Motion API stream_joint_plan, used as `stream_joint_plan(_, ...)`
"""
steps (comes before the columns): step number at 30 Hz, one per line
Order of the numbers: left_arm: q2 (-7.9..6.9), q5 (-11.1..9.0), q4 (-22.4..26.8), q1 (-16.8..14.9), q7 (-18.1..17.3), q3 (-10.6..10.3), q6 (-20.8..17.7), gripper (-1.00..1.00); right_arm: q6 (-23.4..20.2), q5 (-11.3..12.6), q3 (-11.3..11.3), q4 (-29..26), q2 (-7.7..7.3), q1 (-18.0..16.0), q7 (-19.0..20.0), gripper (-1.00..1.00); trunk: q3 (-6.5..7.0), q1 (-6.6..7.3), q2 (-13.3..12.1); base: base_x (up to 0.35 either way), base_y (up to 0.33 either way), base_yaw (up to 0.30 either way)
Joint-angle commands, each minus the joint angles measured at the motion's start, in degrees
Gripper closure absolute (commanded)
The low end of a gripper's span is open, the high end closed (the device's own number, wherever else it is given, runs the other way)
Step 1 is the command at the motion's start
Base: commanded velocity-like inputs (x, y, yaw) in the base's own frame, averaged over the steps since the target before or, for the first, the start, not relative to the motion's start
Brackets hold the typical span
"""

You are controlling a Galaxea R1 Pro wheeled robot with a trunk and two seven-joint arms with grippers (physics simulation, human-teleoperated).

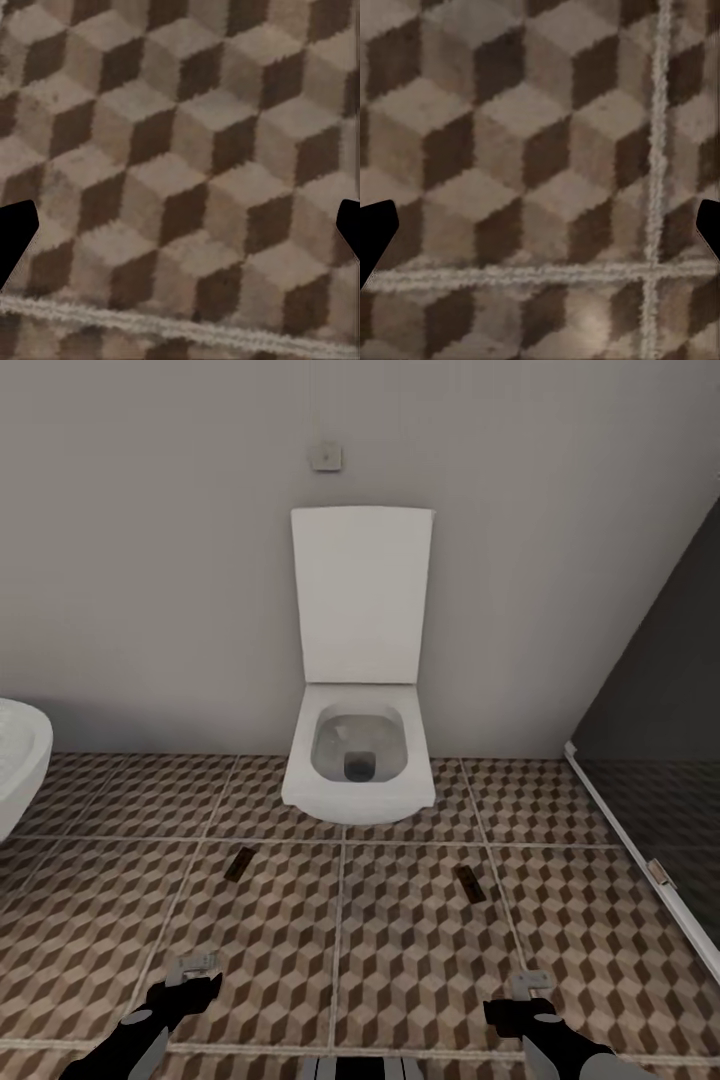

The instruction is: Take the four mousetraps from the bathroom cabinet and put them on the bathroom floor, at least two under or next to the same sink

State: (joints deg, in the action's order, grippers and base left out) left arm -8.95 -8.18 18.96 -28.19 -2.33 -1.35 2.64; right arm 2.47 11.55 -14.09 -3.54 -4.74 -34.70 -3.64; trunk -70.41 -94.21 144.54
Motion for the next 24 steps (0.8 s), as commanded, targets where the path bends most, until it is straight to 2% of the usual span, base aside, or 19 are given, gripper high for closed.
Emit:
stream_joint_plan(1, -0.04, -0.59, -0.06, -0.03, -0.22, -0.14, 0.17, -1.00, 0.16, 0.57, -0.49, 0.03, 0.00, -0.02, -0.14, -1.00, 0.19, 0.03, 0.00, 0.000, 0.000, 0.000)
stream_joint_plan(24, -0.06, -0.60, -0.14, -0.03, -0.22, -0.14, 0.17, -1.00, 0.16, 0.57, -0.50, 0.03, -0.09, -0.02, -0.14, -1.00, 5.28, 0.63, -0.31, 0.000, 0.000, 0.000)
